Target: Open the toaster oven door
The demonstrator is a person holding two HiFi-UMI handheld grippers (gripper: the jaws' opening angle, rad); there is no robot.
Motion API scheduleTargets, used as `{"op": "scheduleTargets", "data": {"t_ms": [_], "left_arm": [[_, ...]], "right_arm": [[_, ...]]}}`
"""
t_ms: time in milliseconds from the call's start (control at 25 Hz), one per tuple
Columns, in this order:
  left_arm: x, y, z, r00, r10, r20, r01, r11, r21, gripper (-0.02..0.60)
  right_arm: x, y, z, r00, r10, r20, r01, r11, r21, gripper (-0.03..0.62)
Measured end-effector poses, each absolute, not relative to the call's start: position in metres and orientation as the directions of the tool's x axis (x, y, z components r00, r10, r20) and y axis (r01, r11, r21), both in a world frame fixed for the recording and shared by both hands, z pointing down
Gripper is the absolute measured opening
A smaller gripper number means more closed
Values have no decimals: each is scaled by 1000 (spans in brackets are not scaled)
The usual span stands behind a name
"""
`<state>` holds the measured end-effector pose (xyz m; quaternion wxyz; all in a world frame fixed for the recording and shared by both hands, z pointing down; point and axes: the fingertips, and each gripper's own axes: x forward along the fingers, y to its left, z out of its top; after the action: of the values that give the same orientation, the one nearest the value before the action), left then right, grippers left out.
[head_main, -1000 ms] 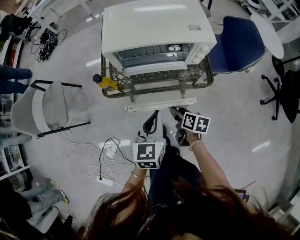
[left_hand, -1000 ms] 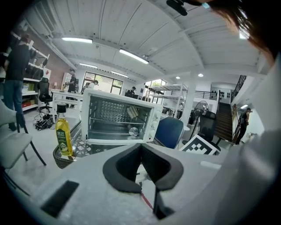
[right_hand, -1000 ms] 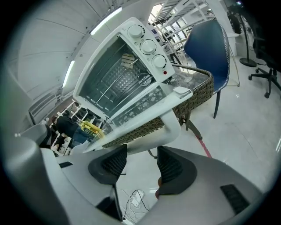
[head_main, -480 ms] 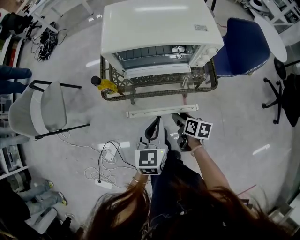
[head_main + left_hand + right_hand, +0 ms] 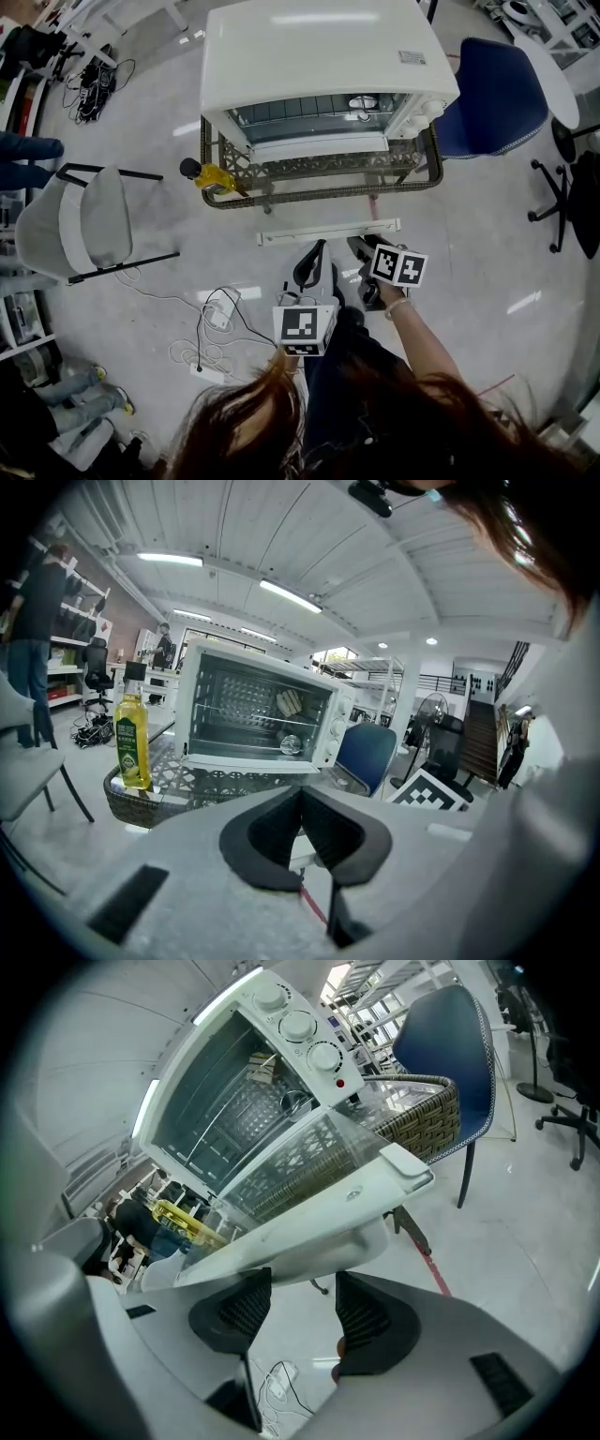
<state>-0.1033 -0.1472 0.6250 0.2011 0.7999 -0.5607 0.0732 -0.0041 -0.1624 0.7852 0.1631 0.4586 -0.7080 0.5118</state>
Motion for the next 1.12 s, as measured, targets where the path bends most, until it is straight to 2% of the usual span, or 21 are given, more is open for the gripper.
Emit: {"op": "scheduleTargets", "data": {"t_ms": [1120], "left_arm": [[-97,-150,659,376,-842,387,-919,-287,269,15]], "right_arm": [[-7,-169,813,-518,-475,711,-840,126,-528,195]]}}
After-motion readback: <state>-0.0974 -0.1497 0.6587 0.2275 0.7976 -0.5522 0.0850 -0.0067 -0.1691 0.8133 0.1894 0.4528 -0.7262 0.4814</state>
